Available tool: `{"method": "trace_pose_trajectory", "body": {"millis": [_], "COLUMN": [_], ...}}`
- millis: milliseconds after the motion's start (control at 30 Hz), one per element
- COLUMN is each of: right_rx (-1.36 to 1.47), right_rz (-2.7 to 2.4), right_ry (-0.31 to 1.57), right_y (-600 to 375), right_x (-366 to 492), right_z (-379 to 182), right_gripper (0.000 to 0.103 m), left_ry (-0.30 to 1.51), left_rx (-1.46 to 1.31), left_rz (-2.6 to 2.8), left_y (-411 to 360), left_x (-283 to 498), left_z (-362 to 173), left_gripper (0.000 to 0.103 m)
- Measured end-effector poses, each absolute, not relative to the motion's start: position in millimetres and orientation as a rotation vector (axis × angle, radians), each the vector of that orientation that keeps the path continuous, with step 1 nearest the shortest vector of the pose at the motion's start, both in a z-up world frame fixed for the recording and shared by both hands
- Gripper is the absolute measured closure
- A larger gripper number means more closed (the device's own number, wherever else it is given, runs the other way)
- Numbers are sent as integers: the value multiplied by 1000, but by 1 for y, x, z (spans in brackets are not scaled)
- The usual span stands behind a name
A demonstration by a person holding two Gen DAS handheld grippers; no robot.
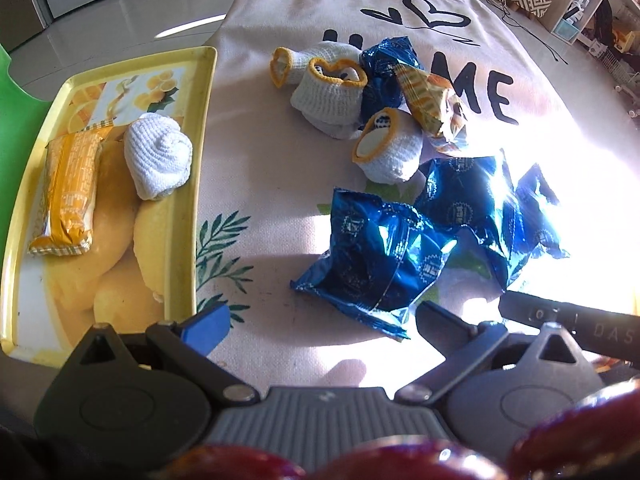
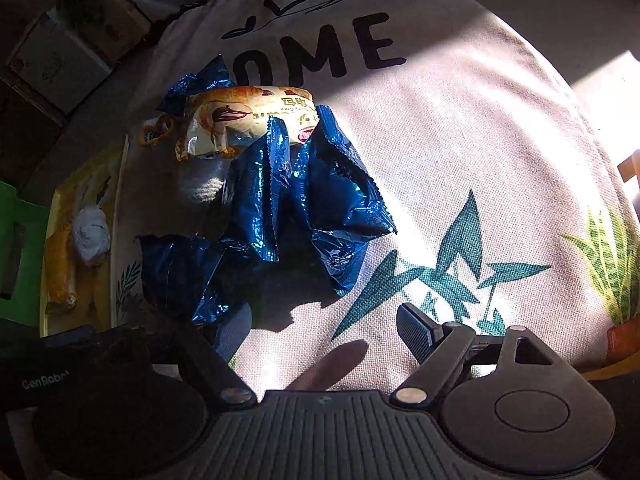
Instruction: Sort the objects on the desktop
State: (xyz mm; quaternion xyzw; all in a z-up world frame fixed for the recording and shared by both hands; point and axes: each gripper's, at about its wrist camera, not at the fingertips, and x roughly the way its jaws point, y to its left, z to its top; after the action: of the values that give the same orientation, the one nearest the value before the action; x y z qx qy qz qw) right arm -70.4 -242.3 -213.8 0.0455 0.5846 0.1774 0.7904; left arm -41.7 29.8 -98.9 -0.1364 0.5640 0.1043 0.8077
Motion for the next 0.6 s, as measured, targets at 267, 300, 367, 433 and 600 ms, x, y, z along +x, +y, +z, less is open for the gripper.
{"method": "trace_pose_trajectory", "body": {"millis": [267,300,367,433,600], "right_rx": [89,90,100,102,101], "right_rz": [372,371,368,360,359], "right_ry": [1266,1268,1266,1262,1258], "right_y": [-234,-234,-232,-230,-225], "right_x": [-64,-63,-59,-57,-51], "right_z": [-222,-224,-226,-228,-231], "right_gripper": [22,22,22,22,23], "left_ry": [1244,1251,1262,1273,1292], "left_rx": [-306,-316,-333,-343,-340], "left_rz": [244,247,253,271,296], "left_y": [31,33,35,38,42], "left_x": [-34,-33,-33,-33,-32], "left_z": [-113,-115,-118,-120,-125], "left_gripper": [1,1,1,1,1]}}
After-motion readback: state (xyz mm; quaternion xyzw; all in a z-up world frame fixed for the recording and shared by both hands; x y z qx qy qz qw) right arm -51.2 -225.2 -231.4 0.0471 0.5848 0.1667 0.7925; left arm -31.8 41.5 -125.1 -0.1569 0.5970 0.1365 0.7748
